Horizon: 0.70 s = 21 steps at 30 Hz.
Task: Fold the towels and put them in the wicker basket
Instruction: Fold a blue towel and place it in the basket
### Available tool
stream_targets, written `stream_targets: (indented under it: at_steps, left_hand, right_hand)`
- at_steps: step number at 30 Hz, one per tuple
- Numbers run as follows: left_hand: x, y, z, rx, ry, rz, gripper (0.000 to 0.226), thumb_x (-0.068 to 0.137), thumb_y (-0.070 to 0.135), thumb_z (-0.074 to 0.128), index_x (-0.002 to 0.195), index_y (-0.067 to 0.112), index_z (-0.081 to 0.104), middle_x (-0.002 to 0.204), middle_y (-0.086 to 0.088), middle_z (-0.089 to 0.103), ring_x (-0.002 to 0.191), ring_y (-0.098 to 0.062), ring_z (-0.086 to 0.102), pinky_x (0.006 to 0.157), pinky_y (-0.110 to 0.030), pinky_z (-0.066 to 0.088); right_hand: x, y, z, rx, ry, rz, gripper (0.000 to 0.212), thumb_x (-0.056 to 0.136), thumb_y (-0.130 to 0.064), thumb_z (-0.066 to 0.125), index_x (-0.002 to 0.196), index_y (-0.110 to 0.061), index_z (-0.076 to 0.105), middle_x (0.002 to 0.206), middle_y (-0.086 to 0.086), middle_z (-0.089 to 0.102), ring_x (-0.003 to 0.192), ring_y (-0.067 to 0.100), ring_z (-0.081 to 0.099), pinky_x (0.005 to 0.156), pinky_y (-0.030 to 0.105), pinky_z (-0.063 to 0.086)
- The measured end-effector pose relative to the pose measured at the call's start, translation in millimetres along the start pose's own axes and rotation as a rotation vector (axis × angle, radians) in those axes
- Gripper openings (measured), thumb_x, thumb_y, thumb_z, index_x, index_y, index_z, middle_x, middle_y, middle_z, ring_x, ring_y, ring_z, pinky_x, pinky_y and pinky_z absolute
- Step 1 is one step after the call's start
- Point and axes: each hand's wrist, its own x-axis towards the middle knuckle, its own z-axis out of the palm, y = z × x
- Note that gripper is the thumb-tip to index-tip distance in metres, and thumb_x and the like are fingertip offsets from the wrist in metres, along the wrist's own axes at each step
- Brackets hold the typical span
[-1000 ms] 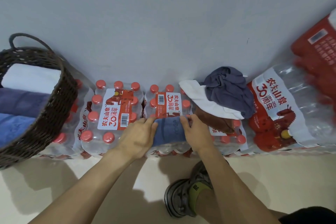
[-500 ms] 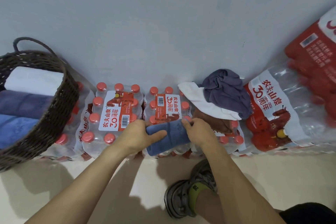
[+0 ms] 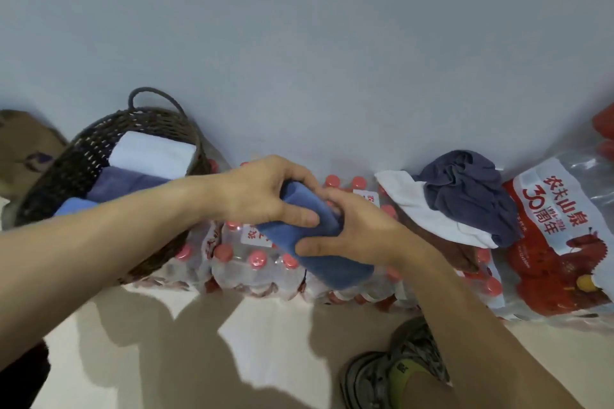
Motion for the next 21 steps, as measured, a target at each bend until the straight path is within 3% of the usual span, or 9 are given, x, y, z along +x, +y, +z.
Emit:
stream_targets:
  at_steps: [3,8,10,12,15,17,19,21]
  left_hand:
    - [-37,-24,-35,0.001,0.103,-0.06,0.025,0.079,0.031,0.081,0.102,0.027,0.073,0.099,0.01,0.074,0.097,-0.01,0.069,0.092,-0.039,0.053]
    - [-98,-61,-87,0.149,0.07,-0.163,0.015,0.087,0.026,0.071,0.101,0.03,0.071,0.096,0.019,0.071,0.094,0.0,0.065,0.088,-0.027,0.05]
    - [-120,-76,-105,0.098,0.062,-0.227,0.013,0.091,0.023,0.066,0.102,0.028,0.07,0.097,0.014,0.073,0.096,-0.005,0.067,0.089,-0.03,0.052]
    - [-139,-91,-121,0.05,0.087,-0.303,0.013,0.093,0.02,0.064,0.103,0.025,0.07,0.097,0.008,0.074,0.097,-0.011,0.068,0.089,-0.032,0.054]
    - [-160,-117,-143,0.069,0.199,-0.377,0.014,0.093,0.017,0.063,0.1,0.026,0.071,0.088,0.012,0.075,0.083,0.0,0.068,0.066,-0.011,0.049]
    - [-171,-137,-156,0.131,0.267,-0.426,0.015,0.093,0.018,0.064,0.1,0.029,0.072,0.079,0.016,0.073,0.068,0.008,0.062,0.054,-0.004,0.042]
    - [-179,-154,-160,0.18,0.273,-0.487,0.017,0.092,0.019,0.066,0.104,0.029,0.073,0.087,0.012,0.073,0.076,0.0,0.064,0.06,-0.011,0.047]
    - [-179,-169,-156,0.288,0.21,-0.512,0.022,0.09,0.021,0.068,0.111,0.026,0.073,0.102,0.005,0.073,0.093,-0.014,0.065,0.082,-0.026,0.052]
  right_hand:
    - [8,-12,20,0.04,-0.039,-0.053,0.03,0.079,-0.057,0.072,0.096,-0.036,0.059,0.088,-0.015,0.065,0.074,-0.004,0.06,0.062,0.015,0.048]
    - [44,-58,61,0.062,-0.119,-0.119,0.01,0.097,-0.044,0.055,0.096,-0.035,0.06,0.091,-0.016,0.064,0.082,0.003,0.06,0.077,0.027,0.053]
    - [66,-83,75,0.038,-0.148,-0.12,0.017,0.1,-0.041,0.05,0.097,-0.03,0.062,0.094,-0.009,0.067,0.087,0.01,0.062,0.081,0.034,0.052]
    - [89,-107,87,-0.03,-0.167,-0.13,0.025,0.101,-0.041,0.047,0.103,-0.022,0.064,0.099,-0.005,0.069,0.091,0.013,0.064,0.08,0.031,0.05]
    - [126,-140,109,-0.167,-0.179,-0.159,0.031,0.103,-0.039,0.044,0.099,-0.014,0.062,0.092,0.0,0.066,0.084,0.018,0.06,0.072,0.032,0.045]
    - [149,-157,125,-0.174,-0.211,-0.132,0.03,0.104,-0.035,0.045,0.103,-0.011,0.063,0.092,0.0,0.063,0.083,0.015,0.057,0.071,0.027,0.041]
    - [168,-165,139,-0.184,-0.301,-0.068,0.026,0.103,-0.029,0.048,0.112,-0.01,0.063,0.104,0.003,0.065,0.091,0.014,0.059,0.074,0.025,0.045]
    - [182,-164,149,-0.182,-0.384,0.041,0.027,0.101,-0.024,0.054,0.119,-0.007,0.062,0.116,0.006,0.066,0.104,0.018,0.062,0.089,0.026,0.05]
